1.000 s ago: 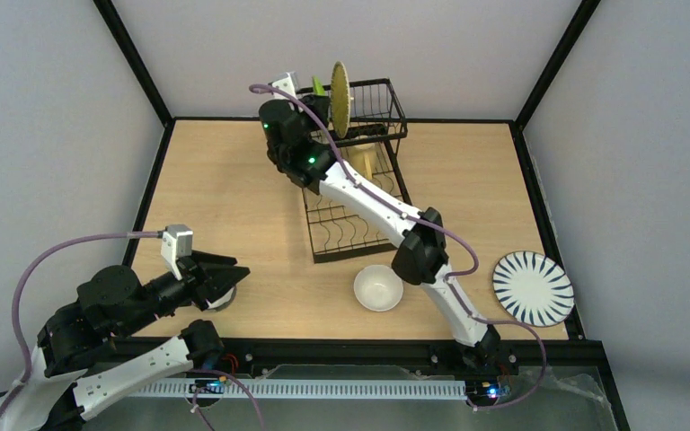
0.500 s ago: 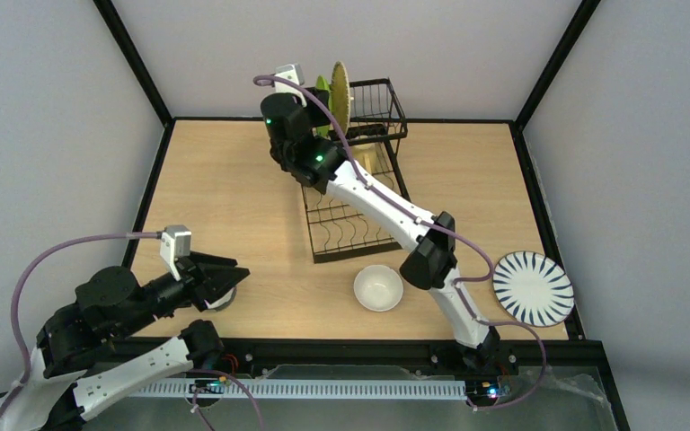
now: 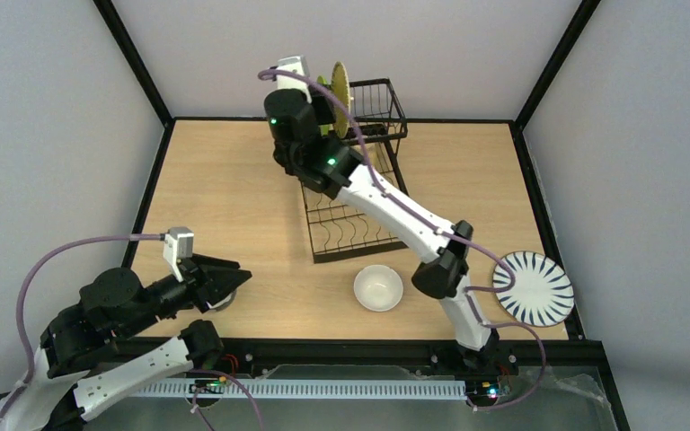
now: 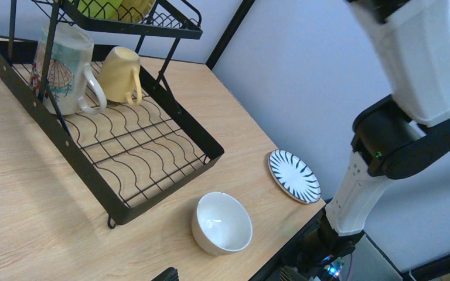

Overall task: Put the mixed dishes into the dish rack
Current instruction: Insert the plate into the dish rack.

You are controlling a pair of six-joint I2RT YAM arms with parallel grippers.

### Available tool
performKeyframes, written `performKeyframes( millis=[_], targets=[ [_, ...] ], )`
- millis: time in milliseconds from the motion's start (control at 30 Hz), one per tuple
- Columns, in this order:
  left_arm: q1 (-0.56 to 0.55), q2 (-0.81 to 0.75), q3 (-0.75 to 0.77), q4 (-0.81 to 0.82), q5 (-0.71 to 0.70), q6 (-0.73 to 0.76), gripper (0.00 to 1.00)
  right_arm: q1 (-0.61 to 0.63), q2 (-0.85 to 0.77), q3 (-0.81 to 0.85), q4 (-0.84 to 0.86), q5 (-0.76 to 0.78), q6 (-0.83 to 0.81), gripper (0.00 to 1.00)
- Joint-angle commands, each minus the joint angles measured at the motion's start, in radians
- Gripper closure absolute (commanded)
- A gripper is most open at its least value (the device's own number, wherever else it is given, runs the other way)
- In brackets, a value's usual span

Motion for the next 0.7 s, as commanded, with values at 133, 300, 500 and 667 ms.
performKeyframes(
  millis=[133,300,500,667],
  targets=[
    [-0.002,0.034,-0.028,0.048,0.028,0.018,0.01,0.004,-0.258,-0.063,-0.385,0.064,0.394,0.30],
    [-0.002,0.118,-0.027,0.085,0.051,0.040,0.01,0.005,-0.427,-0.233,-0.580,0.113,0.669,0.27],
    [-0.002,0.266,-0.037,0.134,0.142,0.068,0.01,0.005,-0.636,-0.516,-0.737,0.103,1.002,0.27],
    [-0.002,0.396,-0.037,0.197,0.237,0.083,0.01,-0.001,-0.755,-0.701,-0.956,0.034,1.404,0.27]
  ],
)
